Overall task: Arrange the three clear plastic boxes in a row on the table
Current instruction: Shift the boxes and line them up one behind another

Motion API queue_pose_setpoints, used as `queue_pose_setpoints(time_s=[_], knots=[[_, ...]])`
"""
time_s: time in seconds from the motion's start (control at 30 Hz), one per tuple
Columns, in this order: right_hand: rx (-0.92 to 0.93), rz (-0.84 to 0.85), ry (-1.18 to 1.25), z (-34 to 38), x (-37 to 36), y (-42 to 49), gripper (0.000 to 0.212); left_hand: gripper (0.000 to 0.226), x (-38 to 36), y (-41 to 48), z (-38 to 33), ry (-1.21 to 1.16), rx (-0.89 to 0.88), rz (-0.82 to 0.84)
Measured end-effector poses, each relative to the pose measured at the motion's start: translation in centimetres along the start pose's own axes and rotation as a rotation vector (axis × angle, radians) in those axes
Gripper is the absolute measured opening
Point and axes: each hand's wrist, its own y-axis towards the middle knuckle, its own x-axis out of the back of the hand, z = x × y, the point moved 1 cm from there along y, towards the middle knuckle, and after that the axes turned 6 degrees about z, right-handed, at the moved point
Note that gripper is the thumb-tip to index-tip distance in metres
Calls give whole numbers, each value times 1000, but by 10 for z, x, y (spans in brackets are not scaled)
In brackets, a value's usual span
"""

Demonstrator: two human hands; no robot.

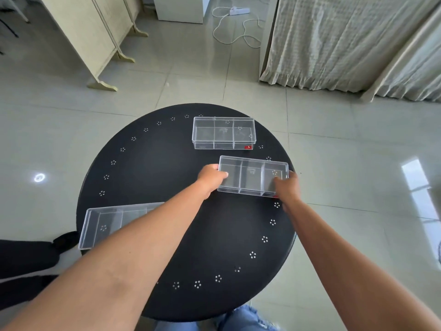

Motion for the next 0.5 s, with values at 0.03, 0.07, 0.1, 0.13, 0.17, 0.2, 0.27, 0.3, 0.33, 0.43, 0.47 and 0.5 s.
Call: queue_pose_setpoints(time_s=[0.03, 0.07, 0.1, 0.13, 0.17, 0.2, 0.27, 0.3, 0.33, 0.43, 0.47, 0.5], knots=[[-7, 6, -1, 1, -3, -2, 45, 19, 3, 0, 1, -1, 0, -6], [1, 17, 1, 3, -7, -4, 44, 19, 8, -1, 2, 1, 2, -14], [3, 31, 6, 5, -11, -6, 44, 20, 12, -1, 4, 2, 2, -26], [14, 45, 13, 6, -17, -6, 44, 20, 19, -1, 6, 0, 3, -39], [18, 59, 16, 8, -23, -9, 45, 20, 26, -1, 8, -3, 3, -52], [26, 72, 17, 10, -31, -10, 45, 19, 35, -2, 10, -7, 4, -64], [30, 105, 23, 15, -47, -15, 45, 18, 52, -4, 15, -7, 6, -88], [27, 122, 27, 19, -56, -20, 45, 18, 62, -5, 18, -7, 8, -99], [29, 139, 36, 22, -66, -23, 45, 19, 72, -7, 21, -8, 13, -112], [29, 173, 45, 30, -96, -32, 46, 22, 101, -11, 30, -19, 29, -150], [28, 184, 49, 31, -107, -33, 48, 23, 111, -13, 34, -19, 36, -162], [21, 190, 47, 32, -116, -36, 49, 26, 120, -15, 38, -19, 40, -172]])
